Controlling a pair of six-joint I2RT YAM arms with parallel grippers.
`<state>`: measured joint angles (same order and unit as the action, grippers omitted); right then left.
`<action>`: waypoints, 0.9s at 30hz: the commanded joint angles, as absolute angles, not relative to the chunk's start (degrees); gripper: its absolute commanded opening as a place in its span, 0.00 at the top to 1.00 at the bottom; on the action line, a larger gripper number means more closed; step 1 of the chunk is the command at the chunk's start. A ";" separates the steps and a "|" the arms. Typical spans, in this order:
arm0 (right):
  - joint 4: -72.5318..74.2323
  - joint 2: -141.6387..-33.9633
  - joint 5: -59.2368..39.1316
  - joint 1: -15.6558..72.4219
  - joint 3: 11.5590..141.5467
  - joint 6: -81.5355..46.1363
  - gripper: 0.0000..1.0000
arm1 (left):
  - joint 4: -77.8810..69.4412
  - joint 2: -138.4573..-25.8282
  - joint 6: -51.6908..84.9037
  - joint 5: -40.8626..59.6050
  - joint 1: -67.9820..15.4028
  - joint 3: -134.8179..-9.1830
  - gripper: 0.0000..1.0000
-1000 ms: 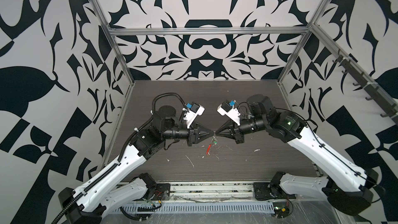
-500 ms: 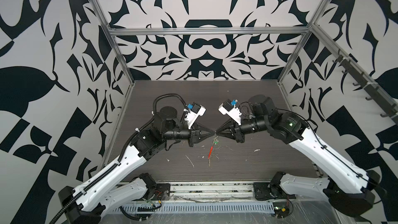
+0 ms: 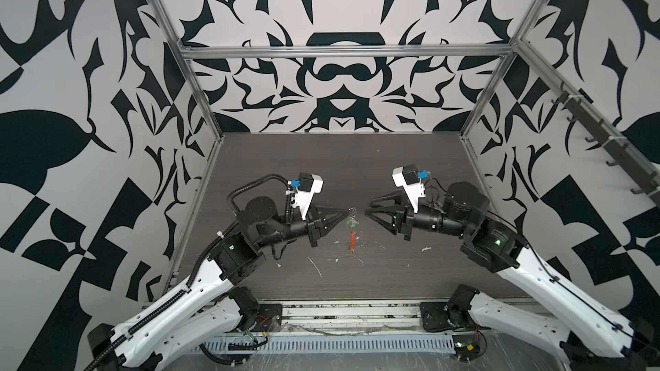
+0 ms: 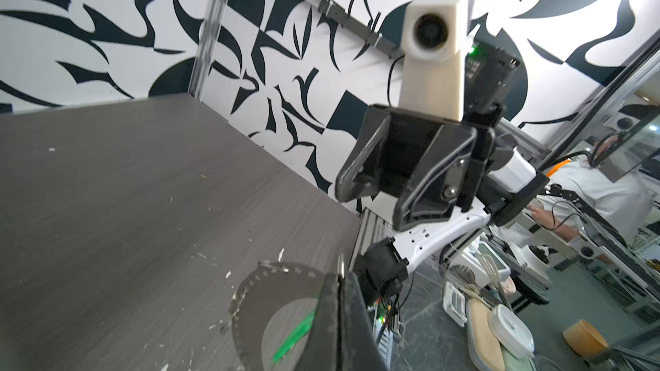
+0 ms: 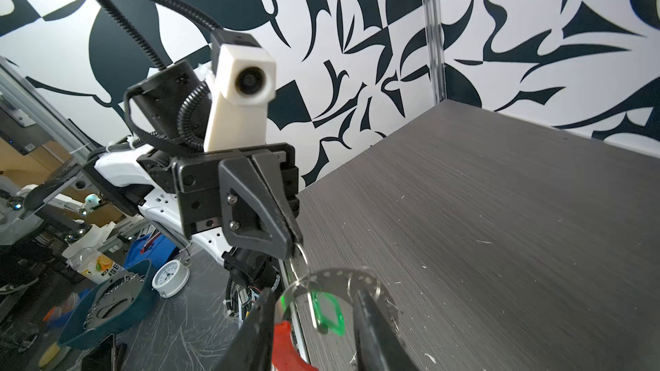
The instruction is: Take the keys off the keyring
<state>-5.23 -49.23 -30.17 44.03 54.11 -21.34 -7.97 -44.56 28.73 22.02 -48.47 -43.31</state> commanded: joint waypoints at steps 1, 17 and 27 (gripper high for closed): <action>10.09 -49.62 -30.28 44.38 52.55 -28.37 0.60 | -18.72 -43.25 30.12 18.77 -48.69 -41.74 1.00; 25.72 -54.67 -34.19 44.46 49.99 -37.57 0.61 | -24.35 -42.08 30.06 17.71 -49.04 -39.22 1.00; 28.46 -57.03 -36.01 45.39 49.82 -39.54 0.67 | -24.78 -41.14 29.62 16.18 -49.04 -38.51 1.00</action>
<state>23.92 -57.49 -34.46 44.82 49.43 -38.74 -22.06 -42.04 29.98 17.23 -48.84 -39.35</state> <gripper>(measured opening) 0.332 0.041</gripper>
